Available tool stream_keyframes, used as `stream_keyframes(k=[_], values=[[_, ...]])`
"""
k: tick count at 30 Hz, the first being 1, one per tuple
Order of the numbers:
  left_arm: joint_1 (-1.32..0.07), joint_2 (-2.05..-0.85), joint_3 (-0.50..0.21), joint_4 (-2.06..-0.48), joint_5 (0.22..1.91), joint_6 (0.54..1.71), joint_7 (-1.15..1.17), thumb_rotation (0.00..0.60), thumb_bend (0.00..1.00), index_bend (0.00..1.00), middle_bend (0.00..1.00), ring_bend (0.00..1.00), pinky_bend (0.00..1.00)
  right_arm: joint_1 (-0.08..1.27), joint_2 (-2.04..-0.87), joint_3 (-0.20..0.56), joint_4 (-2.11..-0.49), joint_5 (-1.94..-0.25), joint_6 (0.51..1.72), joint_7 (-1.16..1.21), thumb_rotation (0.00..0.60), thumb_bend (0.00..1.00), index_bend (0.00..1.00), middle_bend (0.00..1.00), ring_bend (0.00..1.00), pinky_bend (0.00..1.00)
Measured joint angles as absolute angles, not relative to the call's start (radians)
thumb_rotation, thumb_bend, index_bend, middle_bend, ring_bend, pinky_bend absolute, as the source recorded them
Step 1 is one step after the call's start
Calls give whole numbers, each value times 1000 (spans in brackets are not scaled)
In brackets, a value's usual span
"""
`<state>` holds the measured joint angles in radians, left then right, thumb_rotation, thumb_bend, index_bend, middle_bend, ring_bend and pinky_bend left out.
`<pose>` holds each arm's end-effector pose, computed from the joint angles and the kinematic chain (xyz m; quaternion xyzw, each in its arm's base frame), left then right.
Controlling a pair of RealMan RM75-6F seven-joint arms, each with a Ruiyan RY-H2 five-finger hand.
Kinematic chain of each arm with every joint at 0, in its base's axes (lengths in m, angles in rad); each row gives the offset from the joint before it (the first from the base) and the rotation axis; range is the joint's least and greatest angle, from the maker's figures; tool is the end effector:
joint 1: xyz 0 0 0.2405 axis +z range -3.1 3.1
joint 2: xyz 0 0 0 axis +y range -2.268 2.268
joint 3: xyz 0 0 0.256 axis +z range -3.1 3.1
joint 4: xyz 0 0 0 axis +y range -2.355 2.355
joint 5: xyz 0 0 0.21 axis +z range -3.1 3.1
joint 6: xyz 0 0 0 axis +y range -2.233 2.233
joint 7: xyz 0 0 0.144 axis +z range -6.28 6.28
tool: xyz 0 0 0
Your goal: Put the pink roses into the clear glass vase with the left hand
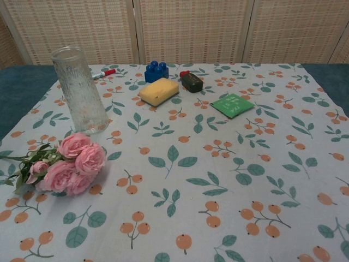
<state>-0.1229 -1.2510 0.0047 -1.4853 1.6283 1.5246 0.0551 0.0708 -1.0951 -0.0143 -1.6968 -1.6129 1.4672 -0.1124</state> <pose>-0.3012 0.1809 0.1180 -0.6496 -0.3358 -0.4036 0.5498 -0.2892 -0.1608 0.1426 0.6509 -0.3720 0.3668 0.5508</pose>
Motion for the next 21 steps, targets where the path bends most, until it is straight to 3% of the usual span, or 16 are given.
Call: stream_keyframes(k=[11, 21], values=[[-173, -1264, 42, -1540, 1670, 1418, 48, 600, 355, 0, 0, 0, 181, 73, -1095, -19, -1701, -1622, 1463, -102, 600, 211, 0, 0, 0, 0], [-310, -1270, 1, -1646, 1504, 1125, 180, 600, 335, 0, 0, 0, 175, 76, -1084, -35, -1705, -1656, 1461, -66, 600, 211, 0, 0, 0, 0]])
